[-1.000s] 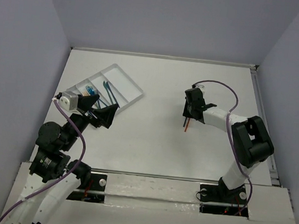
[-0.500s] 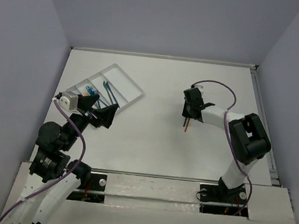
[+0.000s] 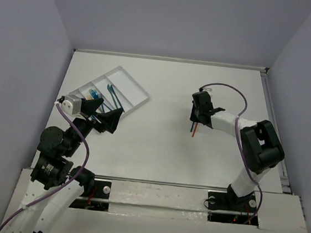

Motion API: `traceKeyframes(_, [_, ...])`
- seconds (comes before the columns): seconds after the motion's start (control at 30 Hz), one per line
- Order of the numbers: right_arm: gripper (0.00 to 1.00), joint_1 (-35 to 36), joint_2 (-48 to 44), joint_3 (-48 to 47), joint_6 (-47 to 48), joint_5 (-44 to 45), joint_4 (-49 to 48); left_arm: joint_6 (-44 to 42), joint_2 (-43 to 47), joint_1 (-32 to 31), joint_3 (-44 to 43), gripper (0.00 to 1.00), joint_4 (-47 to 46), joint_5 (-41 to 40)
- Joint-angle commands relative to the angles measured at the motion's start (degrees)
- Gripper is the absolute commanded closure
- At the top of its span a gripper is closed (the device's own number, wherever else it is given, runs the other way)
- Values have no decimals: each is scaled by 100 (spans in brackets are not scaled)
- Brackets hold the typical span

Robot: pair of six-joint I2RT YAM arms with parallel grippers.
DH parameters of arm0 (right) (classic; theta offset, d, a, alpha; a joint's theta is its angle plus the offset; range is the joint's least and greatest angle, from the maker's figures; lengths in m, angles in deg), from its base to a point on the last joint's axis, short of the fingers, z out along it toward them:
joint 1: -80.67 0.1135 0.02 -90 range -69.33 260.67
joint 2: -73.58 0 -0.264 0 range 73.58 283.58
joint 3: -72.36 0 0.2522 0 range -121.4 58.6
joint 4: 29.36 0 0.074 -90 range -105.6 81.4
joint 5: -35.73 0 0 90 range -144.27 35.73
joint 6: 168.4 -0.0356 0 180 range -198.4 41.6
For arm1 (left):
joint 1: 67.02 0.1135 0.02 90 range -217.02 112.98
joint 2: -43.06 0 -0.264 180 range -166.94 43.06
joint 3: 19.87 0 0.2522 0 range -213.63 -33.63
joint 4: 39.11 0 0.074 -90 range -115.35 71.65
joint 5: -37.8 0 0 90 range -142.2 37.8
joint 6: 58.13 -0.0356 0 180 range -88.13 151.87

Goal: Sort the eating utensils into containers

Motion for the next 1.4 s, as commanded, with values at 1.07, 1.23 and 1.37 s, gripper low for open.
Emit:
traceKeyframes(1.07, [100, 630, 306, -1251, 515, -1480, -1143, -30, -10, -24, -181, 1, -286, 14])
traceKeyframes(1.23, [100, 1105, 1463, -2831, 805, -2140, -1337, -39, -1, -24, -181, 1, -277, 6])
traceKeyframes(1.37, [100, 1245, 2438, -4184, 850, -2571, -1285, -39, 8, -24, -189, 1, -259, -21])
